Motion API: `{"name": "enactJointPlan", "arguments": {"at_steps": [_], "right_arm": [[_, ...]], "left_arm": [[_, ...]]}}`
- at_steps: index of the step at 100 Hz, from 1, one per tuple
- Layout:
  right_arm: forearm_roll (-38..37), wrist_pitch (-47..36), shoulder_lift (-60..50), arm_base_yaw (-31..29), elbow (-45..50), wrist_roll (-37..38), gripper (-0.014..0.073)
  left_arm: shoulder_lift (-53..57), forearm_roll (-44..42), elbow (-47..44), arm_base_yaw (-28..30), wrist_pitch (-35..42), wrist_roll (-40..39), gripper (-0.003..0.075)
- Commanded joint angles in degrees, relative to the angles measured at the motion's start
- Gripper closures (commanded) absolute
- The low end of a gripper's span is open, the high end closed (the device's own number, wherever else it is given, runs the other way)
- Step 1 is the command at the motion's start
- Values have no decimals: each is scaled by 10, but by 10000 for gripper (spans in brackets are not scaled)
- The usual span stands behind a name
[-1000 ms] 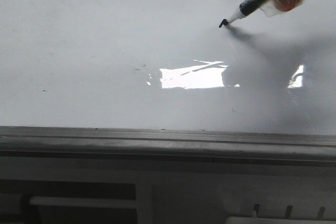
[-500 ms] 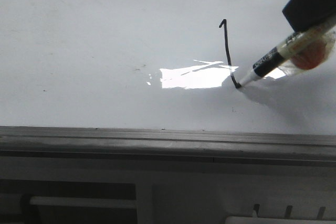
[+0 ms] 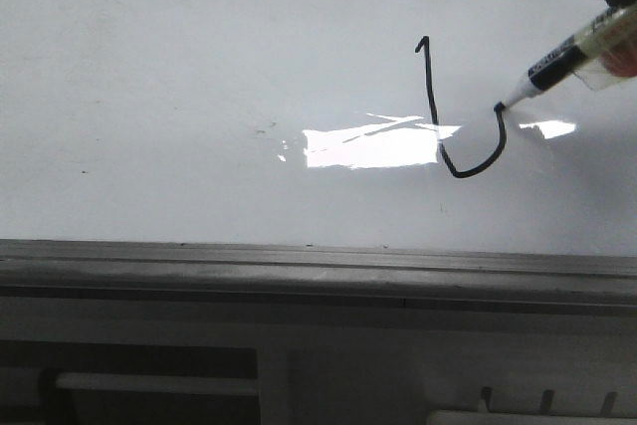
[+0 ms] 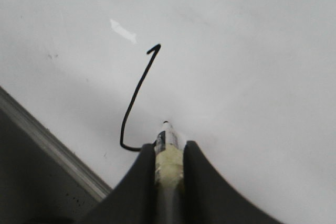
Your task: Write number 6 on whiteboard
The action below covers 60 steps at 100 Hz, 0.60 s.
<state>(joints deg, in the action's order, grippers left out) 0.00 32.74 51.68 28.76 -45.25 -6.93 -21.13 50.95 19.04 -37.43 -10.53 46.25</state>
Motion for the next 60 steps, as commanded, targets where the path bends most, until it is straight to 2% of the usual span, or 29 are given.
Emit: {"name": "enactJointPlan", "arguments": {"at_steps": [1, 12, 37, 60], "right_arm": [[-13, -62, 8, -7, -20, -1, 645], [9, -65, 22, -6, -20, -1, 645], [9, -74, 44, 49, -20, -1, 645], [12, -65, 26, 58, -36, -1, 645]], "left_arm": [[-3, 11, 16, 1, 30, -6, 739], [-3, 11, 16, 1, 30, -6, 739], [-3, 11, 16, 1, 30, -6, 739], [-3, 11, 16, 1, 27, -6, 739]]}}
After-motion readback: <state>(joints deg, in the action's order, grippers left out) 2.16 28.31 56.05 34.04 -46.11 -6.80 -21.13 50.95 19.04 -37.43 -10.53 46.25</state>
